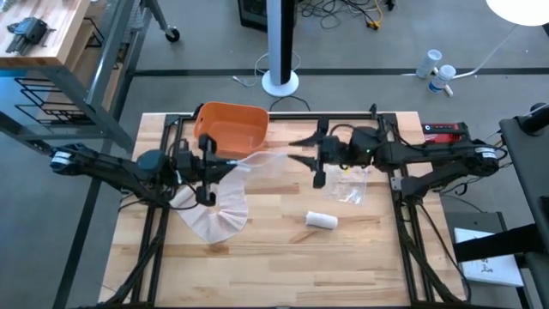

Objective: Roll bandage
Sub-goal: Put the white rolled bandage into the transparent zip bag

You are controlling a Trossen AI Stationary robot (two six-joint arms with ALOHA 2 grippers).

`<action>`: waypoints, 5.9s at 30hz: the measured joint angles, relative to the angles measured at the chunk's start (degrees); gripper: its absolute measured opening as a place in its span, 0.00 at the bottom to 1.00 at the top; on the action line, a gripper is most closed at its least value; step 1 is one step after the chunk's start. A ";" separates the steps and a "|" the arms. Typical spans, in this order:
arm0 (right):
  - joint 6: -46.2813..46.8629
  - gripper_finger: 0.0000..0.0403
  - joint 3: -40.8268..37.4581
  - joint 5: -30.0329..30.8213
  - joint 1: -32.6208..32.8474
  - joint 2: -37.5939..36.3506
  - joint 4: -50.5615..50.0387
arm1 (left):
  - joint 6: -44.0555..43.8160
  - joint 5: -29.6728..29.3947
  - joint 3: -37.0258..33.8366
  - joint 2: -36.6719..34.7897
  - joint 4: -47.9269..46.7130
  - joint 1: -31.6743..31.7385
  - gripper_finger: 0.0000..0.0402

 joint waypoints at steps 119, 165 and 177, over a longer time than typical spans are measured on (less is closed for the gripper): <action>12.33 0.00 -0.79 5.92 10.91 -1.07 -2.89 | -1.00 0.38 -0.48 1.57 -2.28 -4.12 0.24; 10.69 0.00 -0.79 5.94 10.88 -1.73 -10.94 | -4.95 -1.22 11.56 5.39 -33.57 -3.86 0.03; 10.01 0.00 -0.81 3.69 10.44 2.75 -8.97 | -11.07 -5.59 21.91 13.20 -50.77 -3.66 0.03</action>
